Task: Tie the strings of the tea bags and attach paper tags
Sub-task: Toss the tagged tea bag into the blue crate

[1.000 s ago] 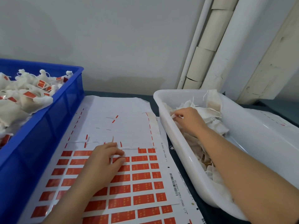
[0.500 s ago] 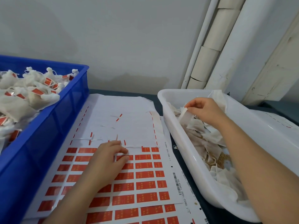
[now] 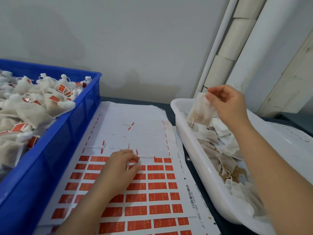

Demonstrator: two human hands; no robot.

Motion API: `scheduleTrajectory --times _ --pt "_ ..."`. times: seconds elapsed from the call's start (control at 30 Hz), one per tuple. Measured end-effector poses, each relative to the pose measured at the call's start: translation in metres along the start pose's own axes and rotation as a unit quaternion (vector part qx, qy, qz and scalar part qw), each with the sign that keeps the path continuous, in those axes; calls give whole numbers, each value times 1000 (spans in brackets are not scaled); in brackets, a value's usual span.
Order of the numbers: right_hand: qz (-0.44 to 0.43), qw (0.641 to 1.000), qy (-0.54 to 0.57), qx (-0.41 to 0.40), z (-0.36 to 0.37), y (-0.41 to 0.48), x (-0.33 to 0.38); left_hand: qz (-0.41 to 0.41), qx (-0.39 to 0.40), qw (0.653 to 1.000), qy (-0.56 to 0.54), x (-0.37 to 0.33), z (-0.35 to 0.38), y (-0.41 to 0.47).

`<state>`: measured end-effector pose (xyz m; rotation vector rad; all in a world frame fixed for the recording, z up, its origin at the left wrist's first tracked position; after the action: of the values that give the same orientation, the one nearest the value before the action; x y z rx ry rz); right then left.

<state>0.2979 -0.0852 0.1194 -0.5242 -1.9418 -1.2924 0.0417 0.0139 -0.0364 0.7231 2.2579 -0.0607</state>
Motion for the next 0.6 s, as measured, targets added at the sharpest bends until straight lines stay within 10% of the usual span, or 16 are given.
scheduleTrajectory --times 0.23,0.37,0.6 --pt "-32 989 -28 143 44 -32 93 36 -179 949 -258 -13 -35 -1" --pt "3 968 -39 248 91 -93 93 35 -90 899 -426 -22 -41 -6" --pt "132 968 93 190 122 -144 45 -78 -146 917 -362 -3 -42 0"
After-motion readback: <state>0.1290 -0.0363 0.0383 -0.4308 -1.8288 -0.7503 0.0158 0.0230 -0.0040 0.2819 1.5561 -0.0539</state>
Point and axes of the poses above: each hand's wrist, its own y-axis towards the middle knuckle, its own z-axis out of the palm, x = y × z, the point moved 4 cm from there along y, towards the middle knuckle, and after that the axes turned 10 degrees about -x, right-handed, at the moved point
